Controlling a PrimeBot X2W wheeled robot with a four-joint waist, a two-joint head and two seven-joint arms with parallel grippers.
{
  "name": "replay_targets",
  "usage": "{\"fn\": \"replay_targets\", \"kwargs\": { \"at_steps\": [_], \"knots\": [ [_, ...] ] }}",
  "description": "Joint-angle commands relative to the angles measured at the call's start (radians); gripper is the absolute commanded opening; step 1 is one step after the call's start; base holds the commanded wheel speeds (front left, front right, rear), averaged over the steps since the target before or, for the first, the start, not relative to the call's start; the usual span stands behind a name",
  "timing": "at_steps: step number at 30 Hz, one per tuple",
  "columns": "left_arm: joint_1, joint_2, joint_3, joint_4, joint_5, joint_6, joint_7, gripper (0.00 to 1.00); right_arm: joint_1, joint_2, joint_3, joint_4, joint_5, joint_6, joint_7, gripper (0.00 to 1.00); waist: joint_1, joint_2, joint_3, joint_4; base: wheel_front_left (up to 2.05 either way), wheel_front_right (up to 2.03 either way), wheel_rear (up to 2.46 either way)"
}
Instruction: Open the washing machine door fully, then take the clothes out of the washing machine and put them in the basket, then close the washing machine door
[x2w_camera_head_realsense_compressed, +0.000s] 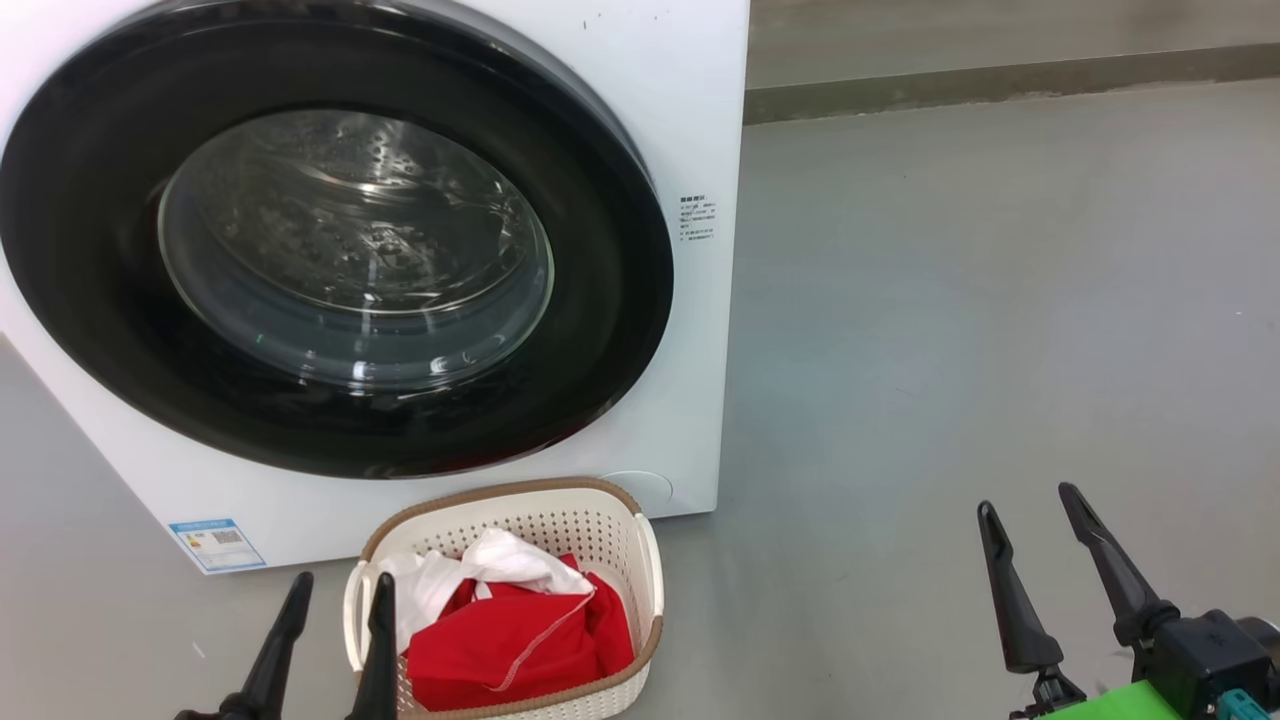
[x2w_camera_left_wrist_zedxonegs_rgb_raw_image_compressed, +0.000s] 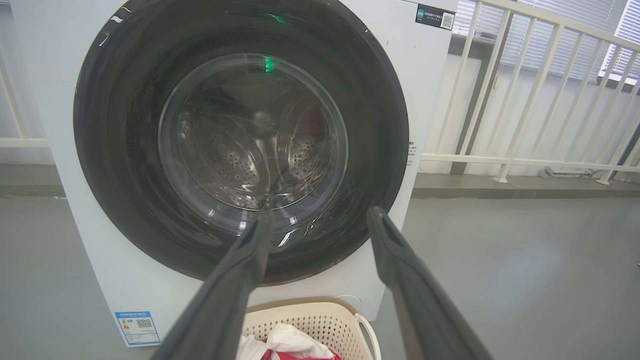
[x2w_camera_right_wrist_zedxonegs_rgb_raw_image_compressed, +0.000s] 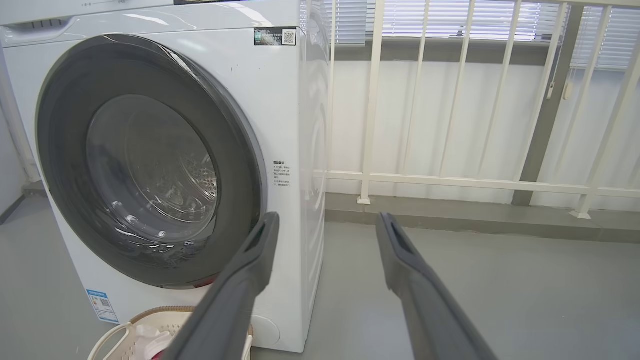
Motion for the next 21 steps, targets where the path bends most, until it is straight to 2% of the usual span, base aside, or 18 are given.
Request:
{"fn": "replay_targets", "kwargs": {
  "at_steps": [1, 5, 6, 10, 18, 21],
  "knots": [
    [-0.02, 0.008, 0.033, -0.024, 0.011, -0.011, -0.005, 1.0, -0.016, -0.014, 0.027, -0.026, -0.01, -0.004, -0.002, 1.0, 0.0, 0.0, -0.001, 0.001, 0.0, 0.0, 0.0],
    [-0.022, 0.006, 0.034, -0.035, 0.016, -0.017, -0.005, 1.0, -0.013, -0.014, 0.029, -0.025, -0.009, -0.004, -0.002, 1.0, 0.0, 0.0, -0.003, 0.003, 0.0, 0.0, 0.0],
    [0.0, -0.002, 0.001, -0.008, 0.004, -0.009, 0.0, 0.0, 0.006, 0.0, 0.001, 0.001, 0.0, 0.0, 0.0, 0.0, 0.0, 0.0, -0.003, 0.003, 0.0, 0.0, 0.0],
    [0.007, -0.011, -0.006, 0.044, 0.007, -0.009, 0.001, 0.0, 0.014, 0.012, -0.001, 0.056, 0.002, 0.0, 0.002, 0.0, 0.0, 0.0, -0.003, 0.003, 0.0, 0.0, 0.0],
    [-0.005, -0.01, 0.004, 0.053, -0.069, -0.011, 0.025, 0.0, 0.003, 0.006, 0.002, 0.063, 0.089, 0.0, 0.017, 0.0, 0.0023, 0.0, -0.002, 0.006, 0.0, 0.0, 0.0],
    [-0.009, -0.01, 0.007, 0.056, -0.103, -0.012, 0.033, 0.0, -0.002, 0.003, 0.003, 0.068, 0.126, 0.0, 0.023, 0.0, 0.0005, 0.0, 0.0, 0.007, 0.0, 0.0, 0.0]
  ]
}}
